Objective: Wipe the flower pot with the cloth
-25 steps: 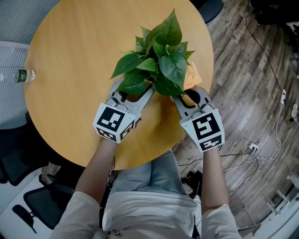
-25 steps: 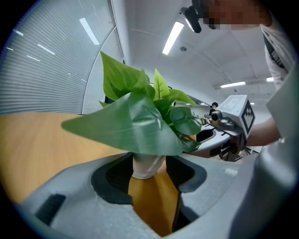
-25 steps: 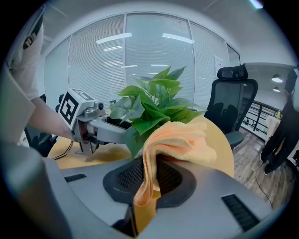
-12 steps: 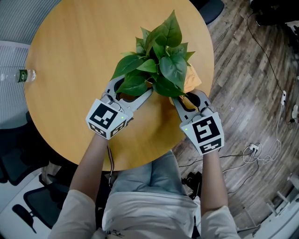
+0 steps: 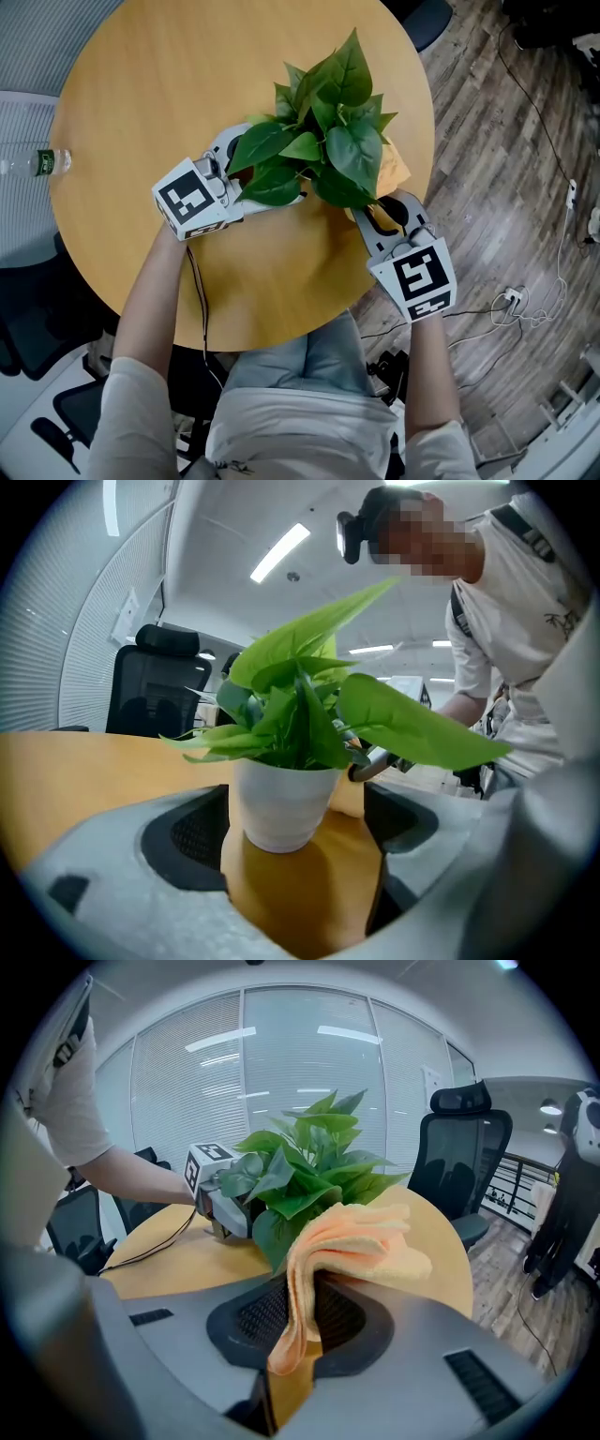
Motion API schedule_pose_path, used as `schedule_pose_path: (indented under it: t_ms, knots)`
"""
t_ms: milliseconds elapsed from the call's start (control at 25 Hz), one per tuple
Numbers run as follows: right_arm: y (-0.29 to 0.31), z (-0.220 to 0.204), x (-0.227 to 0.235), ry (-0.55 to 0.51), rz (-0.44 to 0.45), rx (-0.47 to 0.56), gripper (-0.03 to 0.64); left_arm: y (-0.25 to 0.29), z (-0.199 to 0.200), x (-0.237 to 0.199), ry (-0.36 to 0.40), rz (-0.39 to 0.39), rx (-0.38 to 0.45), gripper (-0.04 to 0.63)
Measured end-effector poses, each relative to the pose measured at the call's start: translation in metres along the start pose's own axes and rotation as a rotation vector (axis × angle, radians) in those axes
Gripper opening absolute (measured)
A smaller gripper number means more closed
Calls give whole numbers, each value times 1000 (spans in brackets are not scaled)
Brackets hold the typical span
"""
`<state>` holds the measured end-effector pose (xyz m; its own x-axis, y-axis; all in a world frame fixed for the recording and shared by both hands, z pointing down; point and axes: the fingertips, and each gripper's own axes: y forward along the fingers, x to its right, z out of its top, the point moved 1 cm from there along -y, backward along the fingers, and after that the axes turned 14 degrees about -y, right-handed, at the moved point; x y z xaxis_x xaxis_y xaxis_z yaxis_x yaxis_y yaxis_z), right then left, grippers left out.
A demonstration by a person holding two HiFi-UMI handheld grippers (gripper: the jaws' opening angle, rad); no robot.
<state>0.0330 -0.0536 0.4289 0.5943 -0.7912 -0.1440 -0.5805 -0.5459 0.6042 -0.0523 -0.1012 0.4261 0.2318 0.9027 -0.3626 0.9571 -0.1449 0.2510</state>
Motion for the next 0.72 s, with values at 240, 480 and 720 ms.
schedule_pose_path:
  t_ms: [240, 480, 720]
  knots:
    - [1, -2, -2, 4, -3, -8, 51, 12, 10, -6, -6, -66, 11, 457]
    - [1, -3, -1, 4, -5, -9, 51, 15, 12, -8, -52, -79, 34, 432]
    - [-12, -15, 27, 36, -83, -35, 51, 15, 11, -7, -29, -60, 29, 416]
